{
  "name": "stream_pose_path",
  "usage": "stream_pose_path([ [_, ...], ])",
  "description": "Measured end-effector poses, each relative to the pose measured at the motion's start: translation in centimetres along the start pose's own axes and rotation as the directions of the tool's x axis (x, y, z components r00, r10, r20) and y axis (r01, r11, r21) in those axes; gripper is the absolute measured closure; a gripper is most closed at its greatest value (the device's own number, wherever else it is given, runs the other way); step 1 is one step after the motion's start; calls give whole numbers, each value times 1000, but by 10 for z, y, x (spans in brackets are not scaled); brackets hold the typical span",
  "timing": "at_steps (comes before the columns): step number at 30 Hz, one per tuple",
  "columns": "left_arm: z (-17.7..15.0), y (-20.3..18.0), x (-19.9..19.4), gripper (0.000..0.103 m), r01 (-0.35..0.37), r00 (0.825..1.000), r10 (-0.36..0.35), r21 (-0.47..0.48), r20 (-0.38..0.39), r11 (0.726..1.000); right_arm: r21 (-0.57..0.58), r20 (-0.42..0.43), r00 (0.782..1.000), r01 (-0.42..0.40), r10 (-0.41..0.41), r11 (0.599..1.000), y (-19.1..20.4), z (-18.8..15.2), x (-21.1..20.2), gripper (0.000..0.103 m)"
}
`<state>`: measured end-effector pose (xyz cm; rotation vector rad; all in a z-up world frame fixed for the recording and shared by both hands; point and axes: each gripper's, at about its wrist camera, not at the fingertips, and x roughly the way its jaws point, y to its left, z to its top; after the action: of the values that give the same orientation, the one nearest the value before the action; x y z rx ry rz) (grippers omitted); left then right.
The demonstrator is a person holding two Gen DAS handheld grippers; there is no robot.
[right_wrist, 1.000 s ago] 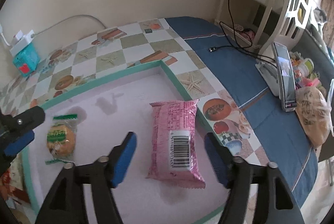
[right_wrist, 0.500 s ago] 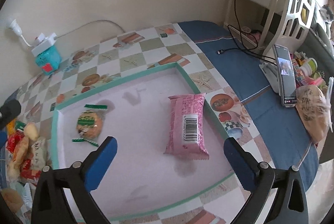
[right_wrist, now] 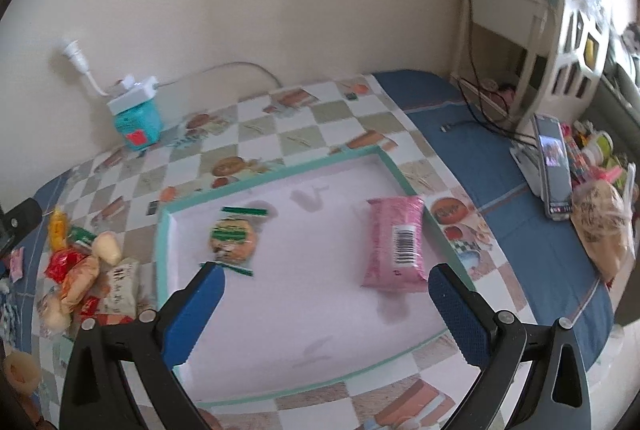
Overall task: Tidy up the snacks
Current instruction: 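Open both grippers to drop the pink pack and green biscuit into the tray, then move both grippers back toward the snack pile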
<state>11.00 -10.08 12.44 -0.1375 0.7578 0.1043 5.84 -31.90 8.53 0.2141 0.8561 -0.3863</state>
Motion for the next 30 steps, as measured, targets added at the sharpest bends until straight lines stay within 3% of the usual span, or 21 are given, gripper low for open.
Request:
stream_pose_path([
  [7, 4, 43, -9, 4, -56, 998, 54, -109, -23, 992, -25, 10, 995, -100, 100, 995, 29, -7, -9, 0],
  [13, 5, 87, -12, 4, -142, 989, 133, -183, -61, 973, -105, 27, 991, -127, 131, 986, 65, -18, -13, 0],
  [21, -3, 155, -14, 4, -343, 938, 313, -258, -150, 903, -175, -21, 972, -233, 233, 957, 110, -33, -8, 0],
  [26, -10, 198, -18, 4, -376, 926, 331, -351, -183, 858, -200, -43, 967, -253, 250, 947, 129, -41, -5, 0],
  [30, -15, 210, -10, 4, -390, 919, 328, -374, -220, 842, -212, -75, 962, -272, 262, 939, 142, -47, 2, 0],
])
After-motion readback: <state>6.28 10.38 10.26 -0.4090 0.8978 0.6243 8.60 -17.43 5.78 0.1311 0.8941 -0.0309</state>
